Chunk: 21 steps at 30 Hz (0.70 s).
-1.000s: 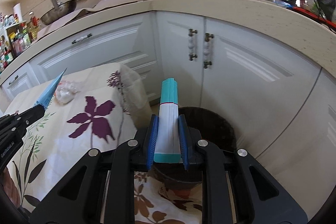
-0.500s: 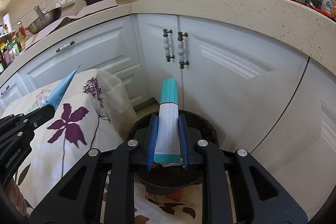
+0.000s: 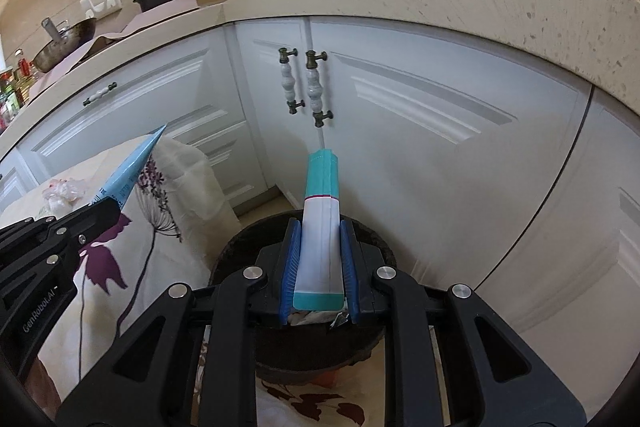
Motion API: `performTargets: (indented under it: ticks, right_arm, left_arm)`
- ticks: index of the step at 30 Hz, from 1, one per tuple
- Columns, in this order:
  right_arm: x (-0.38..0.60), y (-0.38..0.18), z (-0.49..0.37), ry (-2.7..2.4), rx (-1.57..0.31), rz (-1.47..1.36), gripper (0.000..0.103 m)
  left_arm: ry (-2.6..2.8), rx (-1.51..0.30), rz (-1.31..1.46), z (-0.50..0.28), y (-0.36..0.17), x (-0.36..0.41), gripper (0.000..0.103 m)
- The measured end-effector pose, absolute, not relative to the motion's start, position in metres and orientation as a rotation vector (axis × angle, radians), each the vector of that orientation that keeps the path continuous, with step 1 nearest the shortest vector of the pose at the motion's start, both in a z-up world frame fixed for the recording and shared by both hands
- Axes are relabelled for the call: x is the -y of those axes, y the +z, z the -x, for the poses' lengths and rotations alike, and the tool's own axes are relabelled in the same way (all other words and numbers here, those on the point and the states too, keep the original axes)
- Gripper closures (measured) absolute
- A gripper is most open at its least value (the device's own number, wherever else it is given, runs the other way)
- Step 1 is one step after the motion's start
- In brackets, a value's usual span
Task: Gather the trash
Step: 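Carry the blue tube and teal-capped tube with both tools over the black bin, then open both tools to drop the tubes into the bin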
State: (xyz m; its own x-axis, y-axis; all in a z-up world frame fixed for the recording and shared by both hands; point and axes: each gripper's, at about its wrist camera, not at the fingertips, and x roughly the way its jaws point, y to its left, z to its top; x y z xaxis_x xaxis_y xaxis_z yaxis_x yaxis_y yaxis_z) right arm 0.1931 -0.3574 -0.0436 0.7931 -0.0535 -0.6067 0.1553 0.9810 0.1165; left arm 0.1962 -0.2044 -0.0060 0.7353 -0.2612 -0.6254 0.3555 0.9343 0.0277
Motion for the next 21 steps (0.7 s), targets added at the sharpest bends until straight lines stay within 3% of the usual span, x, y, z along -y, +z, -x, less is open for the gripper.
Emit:
performTargets:
  ticks: [6, 9, 21]
  right_arm:
    - [0.365, -0.050, -0.203, -0.130, -0.643, -0.177, 0.082]
    - [0.368, -0.054, -0.206, -0.142, -0.643, -0.181, 0.067]
    - [0.360, -0.046, -0.202, -0.146, -0.631, -0.179, 0.058]
  left_arm:
    - [-0.350, -0.666, -0.152, -0.205, -0.011, 0.216, 0.098]
    - [-0.353, -0.686, -0.141, -0.211, -0.015, 0.217, 0.096]
    - [-0.319, -0.686, -0.107, -0.210, -0.010, 0.202, 0.066]
